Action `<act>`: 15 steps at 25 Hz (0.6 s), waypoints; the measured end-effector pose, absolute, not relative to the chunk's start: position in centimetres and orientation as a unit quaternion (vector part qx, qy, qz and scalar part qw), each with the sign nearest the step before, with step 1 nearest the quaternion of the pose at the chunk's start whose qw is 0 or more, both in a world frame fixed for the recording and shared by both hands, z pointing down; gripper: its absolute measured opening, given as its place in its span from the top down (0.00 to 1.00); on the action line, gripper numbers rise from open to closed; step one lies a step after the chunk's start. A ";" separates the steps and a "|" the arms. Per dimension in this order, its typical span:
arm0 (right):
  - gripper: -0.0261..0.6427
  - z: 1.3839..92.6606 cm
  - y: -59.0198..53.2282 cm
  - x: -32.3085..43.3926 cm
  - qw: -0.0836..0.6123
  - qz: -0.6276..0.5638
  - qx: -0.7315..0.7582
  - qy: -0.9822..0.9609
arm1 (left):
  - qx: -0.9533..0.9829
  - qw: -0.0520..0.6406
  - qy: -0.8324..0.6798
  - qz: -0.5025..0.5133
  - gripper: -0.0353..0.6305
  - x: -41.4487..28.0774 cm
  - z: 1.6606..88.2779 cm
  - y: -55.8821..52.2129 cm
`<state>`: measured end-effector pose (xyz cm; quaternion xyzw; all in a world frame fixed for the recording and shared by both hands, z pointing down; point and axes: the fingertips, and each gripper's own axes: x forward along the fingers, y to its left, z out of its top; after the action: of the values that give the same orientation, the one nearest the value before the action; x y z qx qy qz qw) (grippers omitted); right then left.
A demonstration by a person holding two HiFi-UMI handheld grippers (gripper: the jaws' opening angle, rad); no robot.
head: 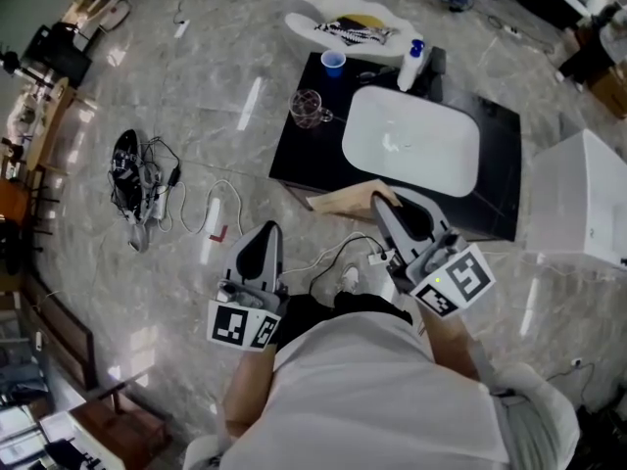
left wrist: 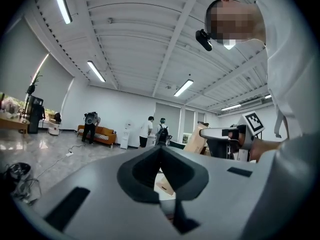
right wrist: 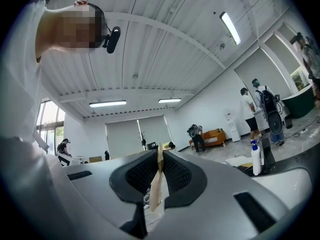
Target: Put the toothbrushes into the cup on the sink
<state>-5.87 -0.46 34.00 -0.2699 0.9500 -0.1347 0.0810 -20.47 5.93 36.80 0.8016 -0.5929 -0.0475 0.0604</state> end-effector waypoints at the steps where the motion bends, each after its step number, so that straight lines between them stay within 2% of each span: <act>1: 0.88 33.9 -0.8 -5.8 0.082 -0.135 -0.267 0.951 | 0.800 0.060 -0.595 -0.046 0.94 -20.4 36.8 5.7; 15: 0.88 33.2 -1.8 -5.5 0.085 -0.122 -0.263 0.953 | 0.800 0.061 -0.594 -0.052 0.94 -20.1 36.9 4.2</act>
<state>-5.46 -1.78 33.23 -0.2631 0.9533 -0.1217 0.0848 -20.10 4.23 36.93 0.8002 -0.5944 -0.0518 0.0605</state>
